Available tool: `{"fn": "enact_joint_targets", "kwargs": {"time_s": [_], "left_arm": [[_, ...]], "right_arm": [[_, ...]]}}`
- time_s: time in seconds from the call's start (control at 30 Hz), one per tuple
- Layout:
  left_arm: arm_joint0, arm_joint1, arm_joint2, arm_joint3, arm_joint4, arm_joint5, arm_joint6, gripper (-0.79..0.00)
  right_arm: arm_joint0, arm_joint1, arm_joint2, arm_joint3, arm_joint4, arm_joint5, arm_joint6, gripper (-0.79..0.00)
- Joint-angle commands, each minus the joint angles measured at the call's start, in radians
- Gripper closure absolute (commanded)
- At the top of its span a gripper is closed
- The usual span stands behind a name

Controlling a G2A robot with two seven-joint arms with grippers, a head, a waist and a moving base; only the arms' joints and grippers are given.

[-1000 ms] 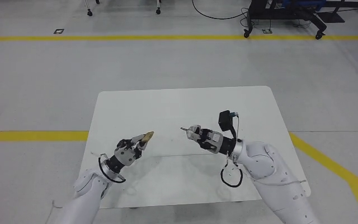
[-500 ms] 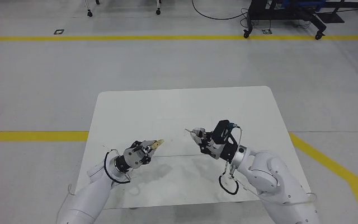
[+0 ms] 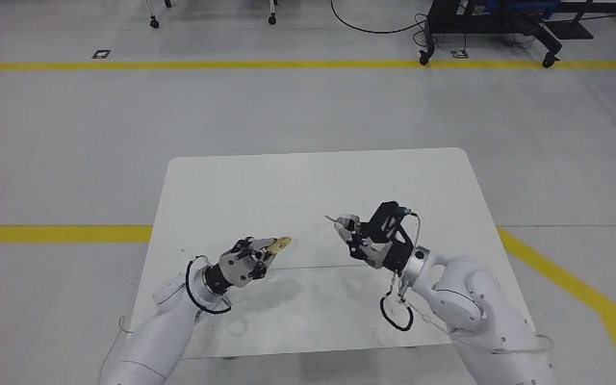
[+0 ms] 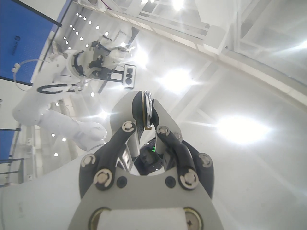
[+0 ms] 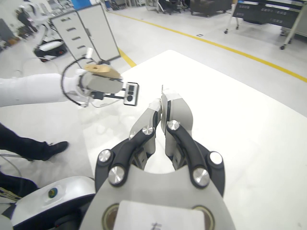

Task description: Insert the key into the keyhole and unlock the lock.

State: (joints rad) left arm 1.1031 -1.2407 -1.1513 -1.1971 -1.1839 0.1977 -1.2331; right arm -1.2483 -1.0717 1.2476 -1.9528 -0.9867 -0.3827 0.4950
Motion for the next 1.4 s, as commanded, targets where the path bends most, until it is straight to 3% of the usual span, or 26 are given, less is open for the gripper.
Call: {"fn": "enact_joint_targets", "kwargs": {"time_s": [0.0,0.07,0.2,0.53,0.7,1.07,1.17,1.3,1.37], "left_arm": [[0.008,0.0,-0.016,-0.014,-0.022,-0.033,-0.03,0.0],[0.003,0.0,-0.032,-0.012,-0.014,-0.081,-0.02,0.0],[-0.009,-0.001,-0.048,-0.044,0.031,-0.188,0.003,0.0],[-0.019,-0.015,-0.05,-0.106,0.152,-0.438,0.166,0.0],[-0.008,-0.015,-0.068,-0.117,0.212,-0.513,0.208,0.0],[0.006,-0.014,-0.076,-0.128,0.213,-0.511,0.224,0.0],[0.026,-0.01,-0.087,-0.171,0.274,-0.523,0.26,0.0],[0.048,-0.004,-0.103,-0.204,0.33,-0.52,0.274,0.0],[0.054,-0.004,-0.105,-0.21,0.326,-0.511,0.271,0.0]], "right_arm": [[-0.014,-0.004,-0.048,-0.097,-0.24,0.127,0.085,0.0],[-0.015,-0.007,-0.062,-0.135,-0.183,0.102,0.108,0.0],[-0.006,-0.009,-0.03,-0.119,0.098,0.015,0.097,0.0],[0.057,-0.027,-0.022,0.123,0.799,-0.125,0.034,0.0],[0.066,-0.03,-0.027,0.178,0.905,-0.156,0.031,0.0],[0.072,-0.029,-0.025,0.182,0.9,-0.158,0.048,0.0],[0.056,-0.031,-0.042,0.174,0.94,-0.11,0.06,0.0],[0.07,-0.035,-0.077,0.163,1.261,0.038,0.221,0.0],[0.091,-0.032,-0.066,0.168,1.32,0.138,0.284,0.0]]}}
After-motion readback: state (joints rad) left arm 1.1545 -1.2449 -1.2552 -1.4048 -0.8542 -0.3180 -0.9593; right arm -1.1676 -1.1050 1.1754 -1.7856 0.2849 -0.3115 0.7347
